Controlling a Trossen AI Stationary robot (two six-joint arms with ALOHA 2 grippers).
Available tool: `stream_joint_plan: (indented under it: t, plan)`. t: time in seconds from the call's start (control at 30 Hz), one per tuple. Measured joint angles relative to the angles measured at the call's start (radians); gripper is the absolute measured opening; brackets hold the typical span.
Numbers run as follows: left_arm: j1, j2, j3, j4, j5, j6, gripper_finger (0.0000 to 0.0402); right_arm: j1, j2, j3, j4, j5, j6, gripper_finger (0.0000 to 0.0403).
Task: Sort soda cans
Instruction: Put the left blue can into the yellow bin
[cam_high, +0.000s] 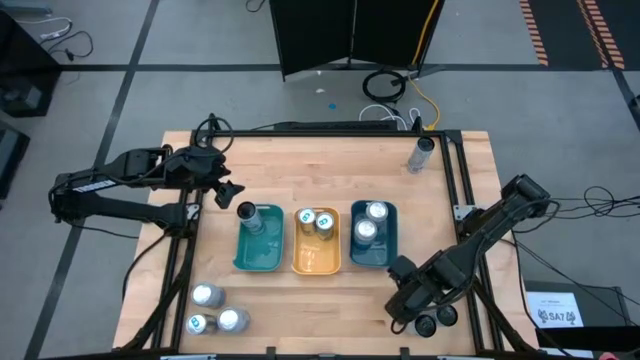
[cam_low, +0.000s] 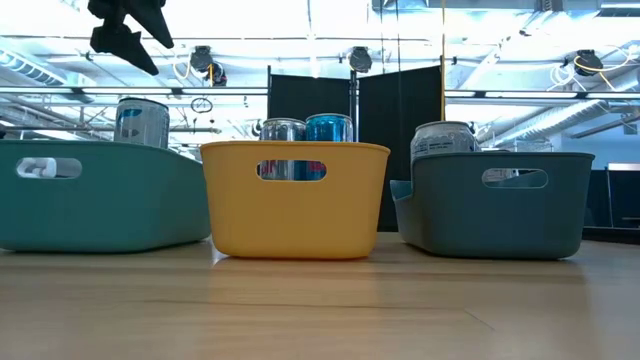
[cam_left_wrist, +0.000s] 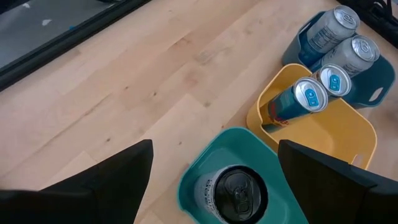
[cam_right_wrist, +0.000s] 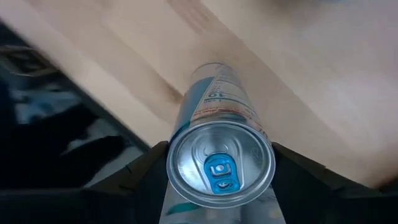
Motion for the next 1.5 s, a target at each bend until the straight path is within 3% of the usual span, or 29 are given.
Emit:
stream_joint_plan:
  t: [0.37, 0.7, 0.87, 1.0, 1.23, 1.5]
  plan:
    - [0.000, 0.000, 0.000, 0.000, 0.000, 0.000, 0.0354, -0.043, -0.132, 0.001, 0.136, 0.237, -0.136, 0.0235]
    - [0.000, 0.000, 0.000, 0.000, 0.000, 0.000, 0.0354, -0.252, -0.080, 0.172, 0.112, 0.234, -0.429, 0.0235]
    - [0.000, 0.000, 0.000, -0.002, 0.000, 0.024, 0.0354, -0.344, 0.017, 0.334, 0.024, 0.204, -0.549, 0.0235]
    - [0.000, 0.000, 0.000, -0.003, 0.000, 0.026, 0.0354, -0.399, 0.151, 0.514, -0.094, 0.153, -0.631, 0.0235]
    - [0.000, 0.000, 0.000, -0.004, 0.000, 0.045, 0.0354, -0.451, 0.394, 0.812, -0.265, 0.153, -0.688, 0.0235]
    - [0.000, 0.000, 0.000, -0.004, 0.000, 0.079, 0.0355, -0.487, 0.562, 0.940, -0.298, 0.126, -0.636, 0.0235]
